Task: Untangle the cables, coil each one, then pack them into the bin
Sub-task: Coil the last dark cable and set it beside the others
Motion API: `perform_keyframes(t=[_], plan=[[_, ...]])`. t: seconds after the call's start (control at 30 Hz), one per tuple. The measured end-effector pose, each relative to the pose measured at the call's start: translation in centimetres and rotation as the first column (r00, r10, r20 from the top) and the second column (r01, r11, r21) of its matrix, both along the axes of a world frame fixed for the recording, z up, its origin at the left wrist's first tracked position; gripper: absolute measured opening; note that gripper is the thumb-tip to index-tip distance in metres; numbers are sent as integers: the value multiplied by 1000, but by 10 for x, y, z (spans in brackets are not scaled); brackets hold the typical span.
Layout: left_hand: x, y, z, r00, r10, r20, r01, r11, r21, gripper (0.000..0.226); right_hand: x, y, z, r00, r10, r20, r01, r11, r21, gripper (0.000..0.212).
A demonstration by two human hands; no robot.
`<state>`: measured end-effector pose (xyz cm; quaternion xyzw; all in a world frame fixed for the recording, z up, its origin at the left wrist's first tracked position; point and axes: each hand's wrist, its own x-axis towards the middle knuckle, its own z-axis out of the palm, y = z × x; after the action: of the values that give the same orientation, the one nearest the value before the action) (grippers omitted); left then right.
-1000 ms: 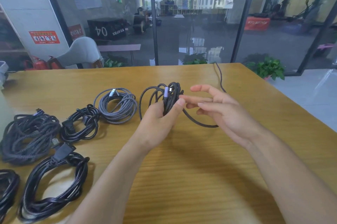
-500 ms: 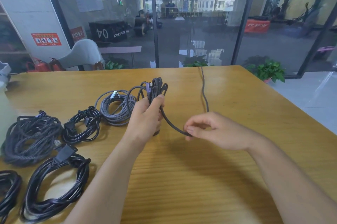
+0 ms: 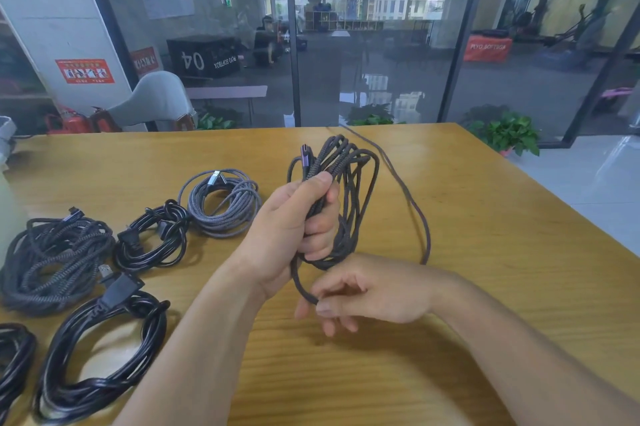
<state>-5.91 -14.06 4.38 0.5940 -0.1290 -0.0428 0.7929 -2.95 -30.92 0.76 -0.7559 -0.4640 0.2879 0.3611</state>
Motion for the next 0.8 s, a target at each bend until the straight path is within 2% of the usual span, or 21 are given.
perform_keyframes(t=[0.07, 0.17, 0.27, 0.33, 0.4, 0.47, 0.5, 0.57, 0.63, 0.67, 0.7, 0.73, 0.8], plan=[[-1, 3, 1, 1000, -20, 20, 20, 1000, 8, 32, 3, -2, -2, 995, -74, 74, 77, 996, -46, 20], [-2, 8, 3, 999, -43, 15, 43, 998, 35, 33, 7, -5, -2, 963, -207, 173, 222, 972, -72, 27], [-4, 9, 5, 993, -117, -1, 117, 990, 77, 31, 27, -26, -3, 885, -338, 320, 378, 923, -72, 36], [-6, 9, 5, 986, -168, -20, 169, 979, 109, 29, 46, -57, 3, 835, -408, 368, 482, 866, -131, 43], [-7, 11, 6, 979, -203, -38, 206, 971, 125, 30, 55, -95, 14, 768, -529, 360, 615, 767, -184, 50], [-7, 13, 7, 975, -215, -45, 220, 964, 149, 29, 58, -128, 23, 629, -689, 361, 765, 631, -130, 48], [-7, 14, 7, 976, -214, -48, 219, 962, 165, 29, 57, -139, 25, 523, -758, 389, 840, 536, -85, 48], [-5, 10, 4, 977, -210, -50, 215, 952, 217, 29, 58, -141, 28, 253, -825, 505, 944, 324, 57, 57], [-4, 4, 1, 977, -211, -35, 212, 936, 281, 28, 58, -129, 31, -9, -841, 541, 943, 173, 285, 68], [-3, 1, 0, 978, -205, -24, 202, 929, 310, 29, 57, -120, 33, -92, -854, 512, 905, 143, 401, 67], [-3, -2, -1, 981, -191, -18, 185, 922, 340, 30, 54, -111, 34, -117, -882, 456, 857, 142, 496, 63], [-3, -4, -3, 986, -164, -19, 159, 913, 376, 33, 51, -102, 34, -88, -921, 381, 809, 157, 567, 58], [-1, -7, -7, 995, -97, -25, 98, 887, 452, 34, 47, -84, 32, 97, -968, 230, 756, 222, 615, 45]])
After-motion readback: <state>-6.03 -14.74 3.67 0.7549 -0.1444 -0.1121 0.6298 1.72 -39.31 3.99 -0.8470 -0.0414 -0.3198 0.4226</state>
